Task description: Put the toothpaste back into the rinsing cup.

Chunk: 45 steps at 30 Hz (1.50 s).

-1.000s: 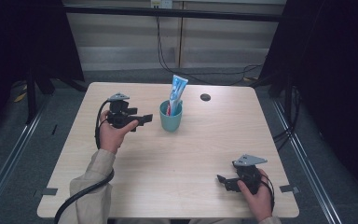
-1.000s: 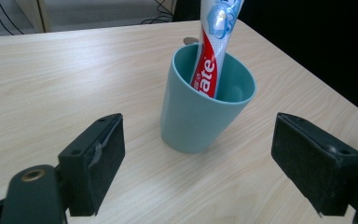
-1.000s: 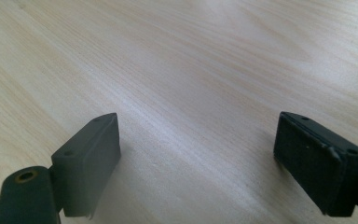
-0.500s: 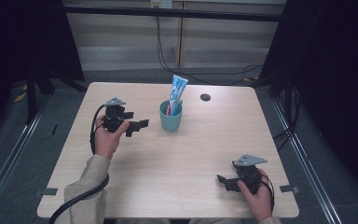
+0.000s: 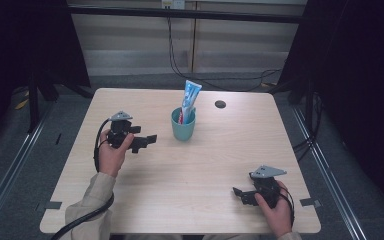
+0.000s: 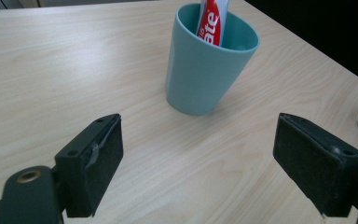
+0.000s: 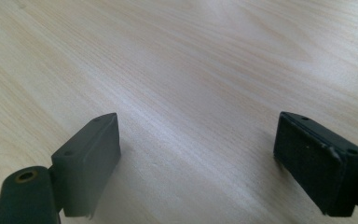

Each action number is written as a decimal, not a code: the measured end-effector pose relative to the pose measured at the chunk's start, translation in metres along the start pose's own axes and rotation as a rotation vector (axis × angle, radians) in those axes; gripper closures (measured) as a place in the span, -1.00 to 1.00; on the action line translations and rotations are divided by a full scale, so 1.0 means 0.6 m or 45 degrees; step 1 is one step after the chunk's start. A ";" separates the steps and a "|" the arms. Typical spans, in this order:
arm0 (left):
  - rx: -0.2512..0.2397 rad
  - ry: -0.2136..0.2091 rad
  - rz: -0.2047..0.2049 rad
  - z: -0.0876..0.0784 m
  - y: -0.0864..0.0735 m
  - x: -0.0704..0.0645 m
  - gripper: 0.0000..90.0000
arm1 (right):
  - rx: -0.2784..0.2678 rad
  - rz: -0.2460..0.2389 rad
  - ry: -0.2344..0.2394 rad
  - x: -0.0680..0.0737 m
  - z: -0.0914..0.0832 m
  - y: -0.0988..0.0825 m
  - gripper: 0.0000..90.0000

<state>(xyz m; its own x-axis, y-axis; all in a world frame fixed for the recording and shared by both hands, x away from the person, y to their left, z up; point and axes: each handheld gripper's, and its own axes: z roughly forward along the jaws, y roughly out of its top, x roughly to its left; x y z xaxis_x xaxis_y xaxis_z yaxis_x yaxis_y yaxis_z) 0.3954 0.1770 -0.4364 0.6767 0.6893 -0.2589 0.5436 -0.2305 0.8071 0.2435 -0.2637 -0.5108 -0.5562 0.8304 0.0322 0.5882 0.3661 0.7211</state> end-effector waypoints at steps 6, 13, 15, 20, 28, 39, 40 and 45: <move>0.012 0.013 0.000 -0.005 -0.016 0.004 -0.65 | 0.000 0.000 0.001 0.000 0.000 0.000 -0.69; 0.032 0.025 -0.002 -0.011 -0.040 0.012 -0.65 | -0.001 -0.001 0.000 0.000 0.000 0.000 -0.69; 0.034 0.028 -0.007 -0.013 -0.047 0.014 -0.65 | 0.000 0.001 0.000 0.000 0.000 0.000 -0.69; 0.042 0.029 -0.012 -0.015 -0.066 0.016 -0.65 | 0.000 0.002 0.000 0.000 0.000 0.000 -0.69; 0.072 0.041 -0.019 -0.017 -0.099 0.020 -0.65 | -0.002 -0.001 0.001 0.000 0.000 0.000 -0.69; 0.109 0.077 -0.018 -0.016 -0.142 0.019 -0.64 | 0.001 0.002 0.000 0.000 0.000 0.000 -0.69; 0.118 0.081 -0.006 -0.017 -0.145 0.018 -0.64 | 0.000 0.001 0.000 0.000 0.000 0.000 -0.69; 0.140 0.117 0.039 -0.018 -0.156 0.012 -0.64 | 0.000 0.001 0.000 0.000 0.000 0.000 -0.69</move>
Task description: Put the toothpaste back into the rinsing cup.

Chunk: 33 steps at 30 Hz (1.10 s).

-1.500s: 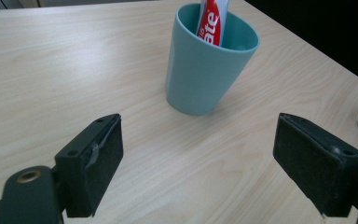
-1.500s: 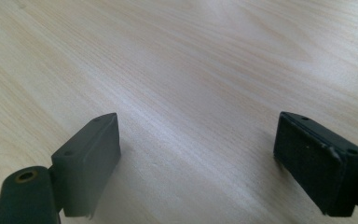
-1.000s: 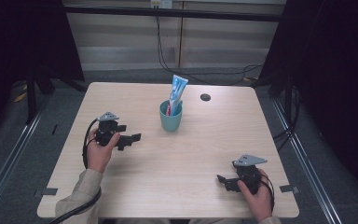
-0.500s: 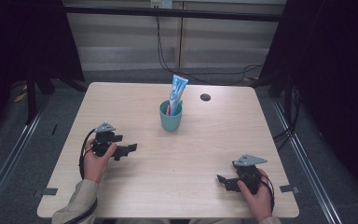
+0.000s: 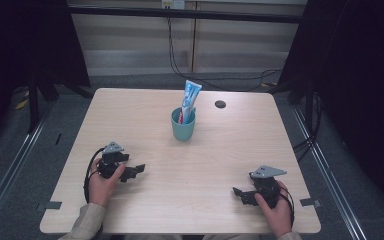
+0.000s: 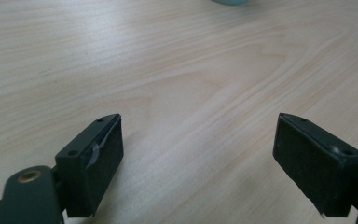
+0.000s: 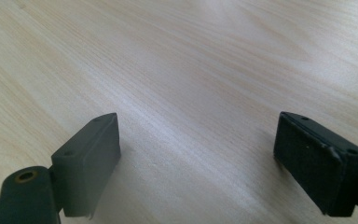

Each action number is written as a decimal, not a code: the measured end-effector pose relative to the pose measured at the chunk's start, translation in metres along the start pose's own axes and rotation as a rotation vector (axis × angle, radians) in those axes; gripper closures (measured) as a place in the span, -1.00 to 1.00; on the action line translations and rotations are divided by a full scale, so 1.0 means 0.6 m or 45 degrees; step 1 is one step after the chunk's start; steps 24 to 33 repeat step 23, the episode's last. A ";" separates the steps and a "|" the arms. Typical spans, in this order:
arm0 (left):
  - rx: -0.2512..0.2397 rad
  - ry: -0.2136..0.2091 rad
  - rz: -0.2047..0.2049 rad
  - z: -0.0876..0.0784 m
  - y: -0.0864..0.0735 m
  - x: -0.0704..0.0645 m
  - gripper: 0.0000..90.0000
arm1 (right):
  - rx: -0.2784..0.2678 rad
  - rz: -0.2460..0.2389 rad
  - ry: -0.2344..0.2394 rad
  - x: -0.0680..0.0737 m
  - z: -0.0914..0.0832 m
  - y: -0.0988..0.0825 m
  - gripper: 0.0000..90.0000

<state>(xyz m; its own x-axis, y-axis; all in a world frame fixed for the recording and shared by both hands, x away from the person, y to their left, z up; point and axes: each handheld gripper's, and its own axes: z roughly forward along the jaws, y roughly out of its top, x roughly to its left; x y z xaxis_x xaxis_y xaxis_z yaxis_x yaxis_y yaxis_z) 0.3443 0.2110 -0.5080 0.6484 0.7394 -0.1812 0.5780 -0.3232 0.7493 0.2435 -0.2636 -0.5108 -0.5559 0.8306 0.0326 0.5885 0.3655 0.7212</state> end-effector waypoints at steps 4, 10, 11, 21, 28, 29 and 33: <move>0.001 -0.008 0.004 -0.002 -0.006 -0.003 -0.65 | -0.001 -0.002 0.001 0.000 0.000 0.000 -0.69; 0.012 0.012 0.034 -0.002 -0.008 -0.011 -0.65 | 0.001 0.001 0.000 0.000 0.000 0.000 -0.69; 0.017 0.018 0.044 -0.002 -0.008 -0.012 -0.65 | 0.000 0.000 0.000 0.000 0.000 0.000 -0.69; 0.038 0.052 0.089 0.000 -0.007 -0.018 -0.67 | 0.000 0.000 0.000 0.000 0.000 0.000 -0.69; 0.038 0.051 0.088 0.000 -0.007 -0.017 -0.67 | 0.000 -0.002 0.001 0.000 0.000 0.000 -0.69; 0.038 0.051 0.088 0.000 -0.007 -0.017 -0.67 | 0.000 -0.002 0.001 0.000 0.000 0.000 -0.69; 0.038 0.051 0.088 0.000 -0.007 -0.017 -0.67 | 0.000 -0.002 0.001 0.000 0.000 0.000 -0.69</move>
